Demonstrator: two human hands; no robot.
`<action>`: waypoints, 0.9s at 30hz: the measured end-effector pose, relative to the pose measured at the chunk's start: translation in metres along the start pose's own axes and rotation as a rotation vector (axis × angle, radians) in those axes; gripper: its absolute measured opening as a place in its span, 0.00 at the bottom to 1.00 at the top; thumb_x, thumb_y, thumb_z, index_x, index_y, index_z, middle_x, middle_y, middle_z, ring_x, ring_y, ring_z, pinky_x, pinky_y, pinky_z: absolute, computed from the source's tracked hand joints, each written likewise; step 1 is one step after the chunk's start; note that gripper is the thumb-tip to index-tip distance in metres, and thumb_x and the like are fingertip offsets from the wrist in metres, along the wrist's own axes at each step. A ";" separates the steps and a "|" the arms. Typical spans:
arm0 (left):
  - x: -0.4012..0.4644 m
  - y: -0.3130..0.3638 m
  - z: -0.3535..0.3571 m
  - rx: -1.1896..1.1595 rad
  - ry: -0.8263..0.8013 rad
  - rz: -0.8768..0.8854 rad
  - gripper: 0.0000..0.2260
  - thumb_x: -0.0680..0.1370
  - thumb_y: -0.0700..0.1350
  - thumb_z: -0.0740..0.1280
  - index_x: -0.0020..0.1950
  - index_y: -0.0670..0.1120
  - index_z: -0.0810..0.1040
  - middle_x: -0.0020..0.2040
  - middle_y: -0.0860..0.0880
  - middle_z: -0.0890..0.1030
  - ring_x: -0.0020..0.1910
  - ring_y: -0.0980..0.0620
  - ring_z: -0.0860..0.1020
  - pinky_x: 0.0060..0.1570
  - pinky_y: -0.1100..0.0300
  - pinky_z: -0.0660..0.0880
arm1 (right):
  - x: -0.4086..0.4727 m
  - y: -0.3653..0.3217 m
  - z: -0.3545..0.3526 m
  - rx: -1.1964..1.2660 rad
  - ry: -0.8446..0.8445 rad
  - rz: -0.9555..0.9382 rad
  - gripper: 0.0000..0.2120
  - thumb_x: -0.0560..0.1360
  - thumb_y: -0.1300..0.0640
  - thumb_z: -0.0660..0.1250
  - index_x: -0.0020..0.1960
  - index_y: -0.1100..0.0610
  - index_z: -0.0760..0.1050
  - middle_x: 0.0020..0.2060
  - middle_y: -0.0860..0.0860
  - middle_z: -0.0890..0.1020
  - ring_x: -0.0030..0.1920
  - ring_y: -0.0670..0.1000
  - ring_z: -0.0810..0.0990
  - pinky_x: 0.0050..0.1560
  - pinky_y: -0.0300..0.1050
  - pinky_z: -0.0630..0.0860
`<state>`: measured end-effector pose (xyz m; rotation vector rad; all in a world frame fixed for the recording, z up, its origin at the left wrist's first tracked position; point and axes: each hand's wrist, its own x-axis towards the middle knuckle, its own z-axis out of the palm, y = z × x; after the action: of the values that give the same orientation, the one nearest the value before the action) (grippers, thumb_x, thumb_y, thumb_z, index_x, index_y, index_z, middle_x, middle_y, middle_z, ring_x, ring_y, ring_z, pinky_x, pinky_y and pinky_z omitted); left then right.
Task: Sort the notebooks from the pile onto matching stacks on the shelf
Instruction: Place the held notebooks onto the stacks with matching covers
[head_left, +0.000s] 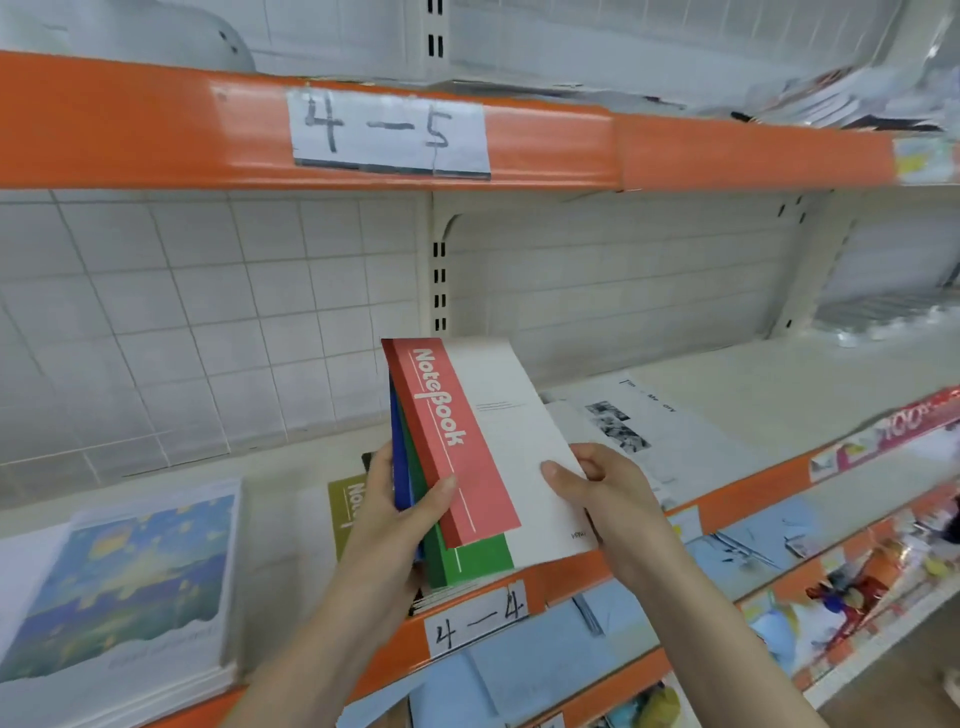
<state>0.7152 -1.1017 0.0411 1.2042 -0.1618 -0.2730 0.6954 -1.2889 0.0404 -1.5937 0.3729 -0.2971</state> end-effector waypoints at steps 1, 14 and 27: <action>0.003 -0.002 0.004 -0.010 -0.009 -0.012 0.31 0.65 0.47 0.71 0.67 0.59 0.68 0.55 0.50 0.83 0.50 0.48 0.83 0.39 0.51 0.82 | 0.003 0.000 -0.005 -0.005 0.021 -0.011 0.04 0.75 0.59 0.68 0.50 0.56 0.77 0.43 0.51 0.84 0.45 0.54 0.83 0.46 0.52 0.80; 0.024 -0.008 -0.018 -0.147 0.264 0.124 0.18 0.77 0.39 0.65 0.65 0.52 0.71 0.57 0.50 0.81 0.49 0.52 0.81 0.32 0.61 0.80 | 0.072 0.017 -0.071 -0.432 0.292 -0.143 0.07 0.78 0.64 0.57 0.47 0.60 0.73 0.35 0.53 0.75 0.36 0.56 0.73 0.38 0.46 0.71; 0.018 -0.010 -0.041 -0.081 0.365 0.201 0.19 0.78 0.39 0.64 0.68 0.52 0.70 0.60 0.52 0.80 0.54 0.50 0.81 0.36 0.58 0.82 | 0.075 0.048 -0.068 -0.948 0.301 -0.188 0.12 0.76 0.66 0.60 0.58 0.66 0.76 0.52 0.65 0.76 0.54 0.65 0.72 0.53 0.52 0.67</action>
<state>0.7420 -1.0738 0.0173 1.1285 0.0467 0.1161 0.7325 -1.3837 -0.0060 -2.5310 0.6550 -0.5573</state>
